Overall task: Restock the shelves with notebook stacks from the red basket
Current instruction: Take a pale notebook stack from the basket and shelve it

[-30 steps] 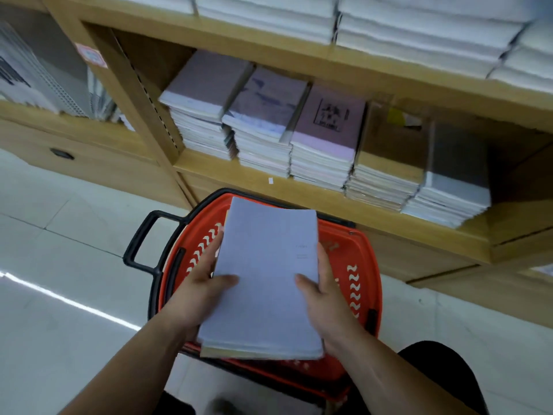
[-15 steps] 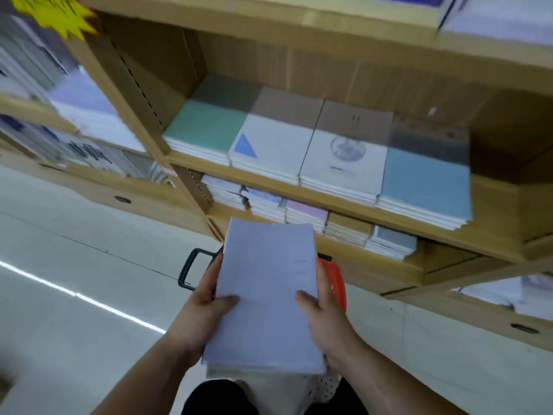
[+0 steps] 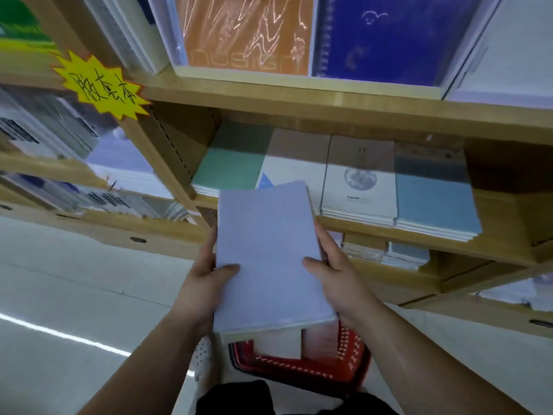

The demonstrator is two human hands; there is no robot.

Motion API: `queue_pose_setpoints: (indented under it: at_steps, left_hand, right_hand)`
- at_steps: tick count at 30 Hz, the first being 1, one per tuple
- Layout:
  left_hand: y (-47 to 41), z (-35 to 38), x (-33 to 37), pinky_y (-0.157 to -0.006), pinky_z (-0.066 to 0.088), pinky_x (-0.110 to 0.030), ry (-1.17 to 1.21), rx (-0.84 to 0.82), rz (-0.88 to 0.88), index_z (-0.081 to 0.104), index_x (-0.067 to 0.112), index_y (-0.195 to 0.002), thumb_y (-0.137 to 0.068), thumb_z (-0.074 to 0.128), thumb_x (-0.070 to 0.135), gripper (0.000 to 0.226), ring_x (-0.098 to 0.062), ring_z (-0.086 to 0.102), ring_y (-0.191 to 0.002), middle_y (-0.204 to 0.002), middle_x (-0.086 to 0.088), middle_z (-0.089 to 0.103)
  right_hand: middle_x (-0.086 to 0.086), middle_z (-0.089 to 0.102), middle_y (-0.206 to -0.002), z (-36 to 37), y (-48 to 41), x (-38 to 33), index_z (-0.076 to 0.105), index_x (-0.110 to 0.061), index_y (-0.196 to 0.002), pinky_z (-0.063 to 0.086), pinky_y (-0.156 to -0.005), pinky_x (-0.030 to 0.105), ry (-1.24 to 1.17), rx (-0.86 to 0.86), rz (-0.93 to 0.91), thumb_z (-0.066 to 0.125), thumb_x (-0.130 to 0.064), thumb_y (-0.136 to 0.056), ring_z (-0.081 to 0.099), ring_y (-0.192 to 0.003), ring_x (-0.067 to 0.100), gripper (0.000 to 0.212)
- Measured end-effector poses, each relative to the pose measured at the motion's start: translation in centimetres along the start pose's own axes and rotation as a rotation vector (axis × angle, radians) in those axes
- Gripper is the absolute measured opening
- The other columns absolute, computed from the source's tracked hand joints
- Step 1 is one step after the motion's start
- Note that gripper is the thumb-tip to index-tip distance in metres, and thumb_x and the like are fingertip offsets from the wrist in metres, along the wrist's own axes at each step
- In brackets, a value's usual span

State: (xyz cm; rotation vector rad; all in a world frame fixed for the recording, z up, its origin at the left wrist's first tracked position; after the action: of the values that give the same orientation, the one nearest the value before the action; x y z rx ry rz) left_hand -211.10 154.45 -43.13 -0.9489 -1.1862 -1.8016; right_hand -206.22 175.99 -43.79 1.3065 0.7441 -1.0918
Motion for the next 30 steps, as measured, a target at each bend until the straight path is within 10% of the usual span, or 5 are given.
queue_pose_setpoints:
  at_steps: [9, 14, 23, 27, 30]
  left_hand:
    - [-13.7, -8.6, 8.0, -0.092, 0.053, -0.062, -0.038, -0.166, -0.016, 0.045, 0.031, -0.149, -0.087, 0.063, -0.007, 0.074, -0.042, 0.063, -0.119, -0.137, -0.010, 0.063]
    - [-18.7, -9.1, 9.9, -0.088, 0.059, -0.050, -0.128, -0.123, 0.040, 0.046, 0.027, -0.148, -0.090, 0.058, -0.011, 0.071, -0.034, 0.066, -0.115, -0.131, -0.005, 0.067]
    - [-17.6, -11.6, 7.3, -0.100, 0.042, -0.029, -1.028, -0.160, 0.002, 0.016, 0.027, -0.160, -0.095, 0.066, 0.032, 0.082, -0.021, 0.048, -0.131, -0.151, 0.002, 0.039]
    - [-13.2, -13.7, 5.4, -0.077, 0.049, -0.031, -0.860, -0.010, -0.002, 0.018, 0.047, -0.156, -0.101, 0.058, 0.022, 0.073, -0.016, 0.064, -0.088, -0.113, 0.022, 0.053]
    - [-12.3, -14.2, 3.3, -0.088, 0.055, -0.036, -0.616, 0.076, -0.129, 0.021, 0.056, -0.151, -0.102, 0.056, 0.019, 0.071, -0.020, 0.068, -0.093, -0.100, 0.015, 0.061]
  right_hand:
    - [-0.004, 0.068, -0.133, 9.9, -8.6, -3.0, 0.056, -0.031, -0.143, 0.053, -0.100, 0.046, -0.061, 0.264, -0.012, 0.052, 0.002, -0.098, 0.065, -0.122, 0.024, 0.056]
    - [-0.019, 0.075, -0.111, 10.0, -12.8, -3.2, 0.063, -0.043, -0.126, 0.058, -0.086, 0.024, -0.062, 0.413, 0.011, 0.053, 0.000, -0.101, 0.072, -0.103, 0.005, 0.050]
    - [-0.005, 0.068, -0.122, 10.6, -18.4, 0.4, 0.061, -0.022, -0.139, 0.053, -0.092, 0.023, -0.109, 0.656, 0.050, 0.060, -0.003, -0.098, 0.067, -0.101, 0.014, 0.045]
    - [-0.006, 0.070, -0.120, 10.1, -17.2, 2.0, 0.056, -0.037, -0.142, 0.051, -0.084, 0.023, -0.056, 0.646, 0.065, 0.062, -0.018, -0.100, 0.066, -0.102, 0.012, 0.047]
    - [-0.019, 0.066, -0.119, 10.7, -15.7, 3.4, 0.047, -0.050, -0.144, 0.056, -0.094, 0.038, 0.030, 0.560, 0.121, 0.057, -0.025, -0.103, 0.065, -0.107, 0.009, 0.049]
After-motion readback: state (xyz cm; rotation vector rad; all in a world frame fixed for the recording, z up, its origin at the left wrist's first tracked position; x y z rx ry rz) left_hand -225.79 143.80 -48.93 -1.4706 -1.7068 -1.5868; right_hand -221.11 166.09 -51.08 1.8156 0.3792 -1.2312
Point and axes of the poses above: each hand's wrist, its own y-axis away from the middle knuckle, its own z-axis out of the palm, x = y × z, the point moved 6 cm from there along -y, towards the middle knuckle
